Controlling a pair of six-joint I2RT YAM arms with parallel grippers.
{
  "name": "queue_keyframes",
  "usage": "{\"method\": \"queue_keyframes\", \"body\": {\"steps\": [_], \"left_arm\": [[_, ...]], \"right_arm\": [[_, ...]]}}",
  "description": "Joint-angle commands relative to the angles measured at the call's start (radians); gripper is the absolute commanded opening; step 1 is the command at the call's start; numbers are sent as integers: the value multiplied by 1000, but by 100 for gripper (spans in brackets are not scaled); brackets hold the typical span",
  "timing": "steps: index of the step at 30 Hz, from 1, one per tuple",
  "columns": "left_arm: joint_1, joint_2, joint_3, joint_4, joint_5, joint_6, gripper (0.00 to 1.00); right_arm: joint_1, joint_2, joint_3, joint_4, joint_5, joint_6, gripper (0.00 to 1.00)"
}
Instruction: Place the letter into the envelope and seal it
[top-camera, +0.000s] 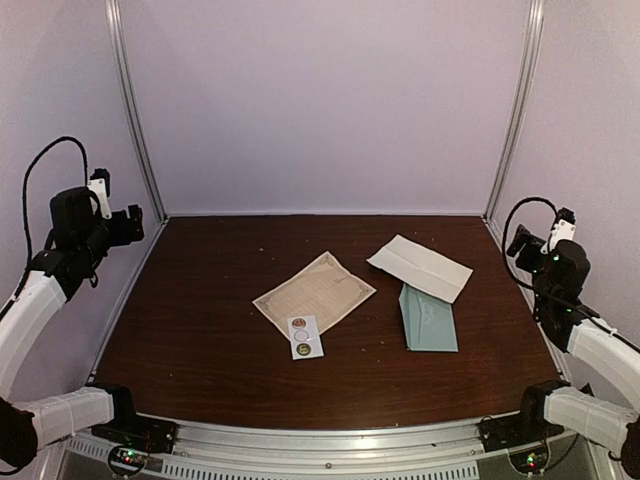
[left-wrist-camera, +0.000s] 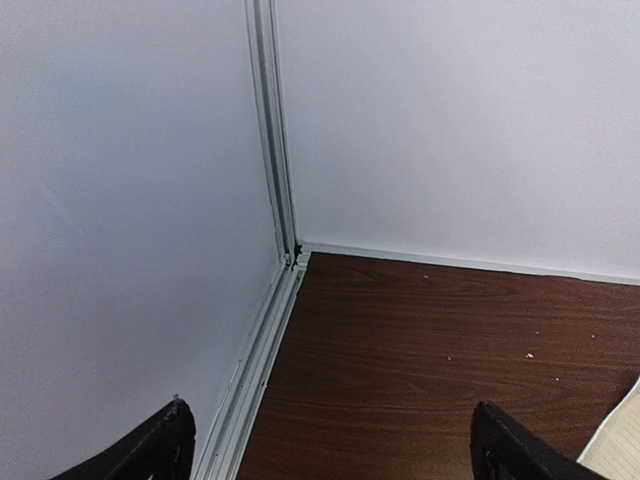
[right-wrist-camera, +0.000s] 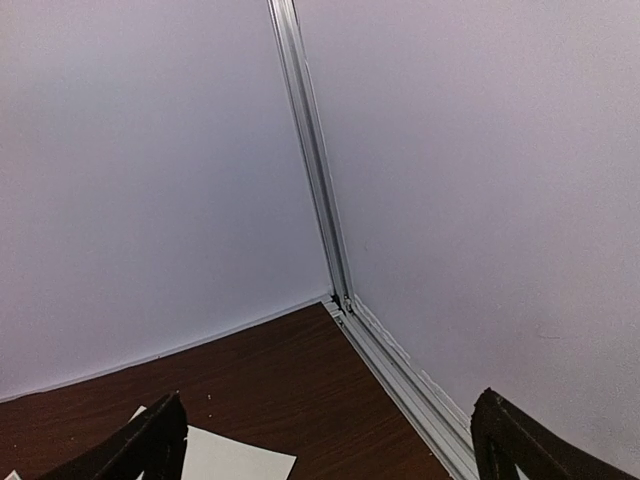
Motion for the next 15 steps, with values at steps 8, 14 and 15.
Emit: {"method": "queue_keyframes", "body": {"steps": [8,14,15], "left_arm": [[8,-22,3,55,33,-5,98],[8,-82,16,183,251,-37,98],[8,-59,49,165,273,-50,98]], "right_arm": [[-1,17,109,-192,-55,27,100],[3,-5,147,-271,-297,9,100],[11,9,152,-281,-347,12,100]]}}
